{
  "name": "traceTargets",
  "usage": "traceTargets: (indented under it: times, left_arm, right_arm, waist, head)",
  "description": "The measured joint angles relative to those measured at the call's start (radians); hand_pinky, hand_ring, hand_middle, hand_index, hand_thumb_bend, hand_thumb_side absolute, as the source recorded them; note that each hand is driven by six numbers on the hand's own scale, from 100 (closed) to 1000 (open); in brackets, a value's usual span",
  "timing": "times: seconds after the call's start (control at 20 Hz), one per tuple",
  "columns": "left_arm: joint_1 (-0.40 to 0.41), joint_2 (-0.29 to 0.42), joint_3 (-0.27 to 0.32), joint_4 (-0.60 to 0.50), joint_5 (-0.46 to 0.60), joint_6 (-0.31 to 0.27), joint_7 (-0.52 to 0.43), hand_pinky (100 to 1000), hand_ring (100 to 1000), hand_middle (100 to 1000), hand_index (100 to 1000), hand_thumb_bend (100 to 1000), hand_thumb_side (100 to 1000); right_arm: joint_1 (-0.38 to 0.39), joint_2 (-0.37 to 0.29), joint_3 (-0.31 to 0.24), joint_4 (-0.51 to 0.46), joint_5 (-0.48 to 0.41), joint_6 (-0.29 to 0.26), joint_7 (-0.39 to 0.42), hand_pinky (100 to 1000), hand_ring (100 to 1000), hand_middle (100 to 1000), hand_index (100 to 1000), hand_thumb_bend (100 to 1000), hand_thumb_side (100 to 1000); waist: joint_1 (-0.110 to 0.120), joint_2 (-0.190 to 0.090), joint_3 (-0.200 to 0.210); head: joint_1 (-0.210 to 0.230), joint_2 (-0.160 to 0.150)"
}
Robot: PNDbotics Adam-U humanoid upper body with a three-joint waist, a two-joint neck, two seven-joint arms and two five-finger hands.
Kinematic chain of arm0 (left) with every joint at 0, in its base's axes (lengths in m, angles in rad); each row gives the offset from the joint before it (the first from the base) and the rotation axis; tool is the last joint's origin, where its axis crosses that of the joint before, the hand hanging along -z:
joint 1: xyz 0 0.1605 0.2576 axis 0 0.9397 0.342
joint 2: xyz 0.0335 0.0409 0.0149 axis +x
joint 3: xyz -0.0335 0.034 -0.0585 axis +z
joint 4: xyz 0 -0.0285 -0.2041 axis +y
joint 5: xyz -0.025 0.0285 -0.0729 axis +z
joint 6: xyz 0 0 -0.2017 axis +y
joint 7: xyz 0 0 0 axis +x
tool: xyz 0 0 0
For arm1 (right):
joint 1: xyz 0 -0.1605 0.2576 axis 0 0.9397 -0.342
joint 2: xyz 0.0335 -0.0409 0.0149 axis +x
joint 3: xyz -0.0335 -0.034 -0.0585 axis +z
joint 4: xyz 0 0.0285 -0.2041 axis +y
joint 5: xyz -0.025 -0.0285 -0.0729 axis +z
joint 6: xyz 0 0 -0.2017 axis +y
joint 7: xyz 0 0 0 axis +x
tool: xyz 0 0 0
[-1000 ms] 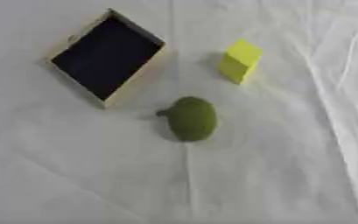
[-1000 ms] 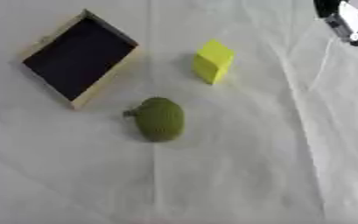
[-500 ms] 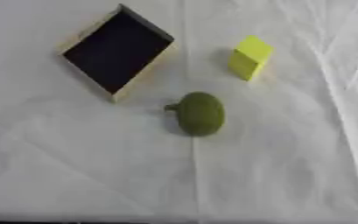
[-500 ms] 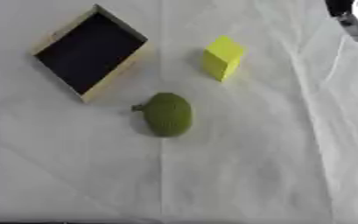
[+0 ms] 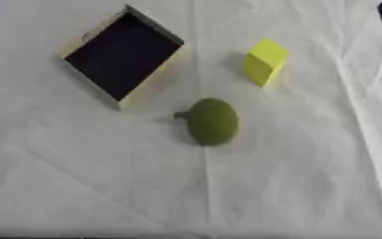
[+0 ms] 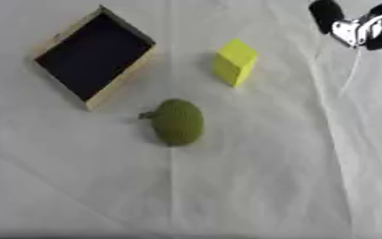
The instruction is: Pick up objects on the table and place them in the box.
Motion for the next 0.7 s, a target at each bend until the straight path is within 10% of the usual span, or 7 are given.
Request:
traceTargets:
  times: [0.7]
  left_arm:
    - [-0.014,0.001,-0.01,0.0,-0.008,-0.005,-0.012,835,631,664,806,100,629]
  right_arm:
    - [-0.146,-0.018,0.155,0.127,0.184,-0.054,-0.003,936,955,857,948,100,328]
  waist:
    - [-0.007,0.018,0.007]
  head:
    - [-0.044,-0.009]
